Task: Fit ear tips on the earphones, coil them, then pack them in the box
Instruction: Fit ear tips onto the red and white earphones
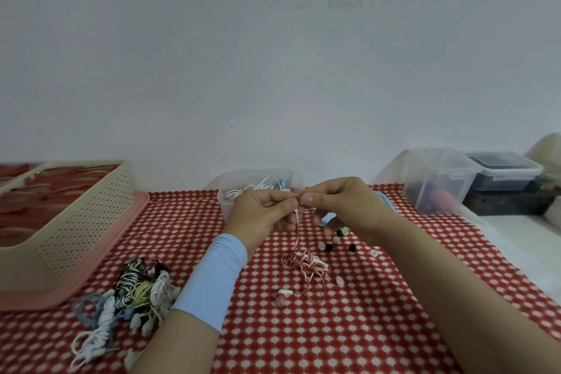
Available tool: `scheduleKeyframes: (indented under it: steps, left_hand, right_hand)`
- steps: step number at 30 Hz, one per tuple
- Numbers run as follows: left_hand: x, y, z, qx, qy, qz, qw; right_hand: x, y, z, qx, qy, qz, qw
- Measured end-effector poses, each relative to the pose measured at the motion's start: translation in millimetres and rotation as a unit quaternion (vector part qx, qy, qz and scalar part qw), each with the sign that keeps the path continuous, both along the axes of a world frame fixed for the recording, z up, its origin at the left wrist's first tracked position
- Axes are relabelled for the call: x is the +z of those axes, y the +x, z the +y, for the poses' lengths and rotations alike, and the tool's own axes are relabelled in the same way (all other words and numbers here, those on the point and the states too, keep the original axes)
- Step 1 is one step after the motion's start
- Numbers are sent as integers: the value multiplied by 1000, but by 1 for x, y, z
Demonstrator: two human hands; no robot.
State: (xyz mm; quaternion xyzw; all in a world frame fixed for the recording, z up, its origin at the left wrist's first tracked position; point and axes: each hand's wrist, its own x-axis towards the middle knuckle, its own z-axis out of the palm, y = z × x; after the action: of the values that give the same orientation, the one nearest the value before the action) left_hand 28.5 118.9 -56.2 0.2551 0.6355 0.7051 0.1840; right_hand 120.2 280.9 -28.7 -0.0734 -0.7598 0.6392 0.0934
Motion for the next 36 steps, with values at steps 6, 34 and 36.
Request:
scheduleKeyframes:
  steps: [6,34,36]
  left_hand:
    - [-1,-2,-4,-18,1,-3,1000]
    - [4,0,-5,-57,-5,-2,998]
    - [3,-1,-5,-45,-13,-4,999]
  right_hand:
    - [2,2,0,23,26,-4,999]
    - [9,2,3,46,-65,-66,995]
    - [11,4,0,27,-14,-52,998]
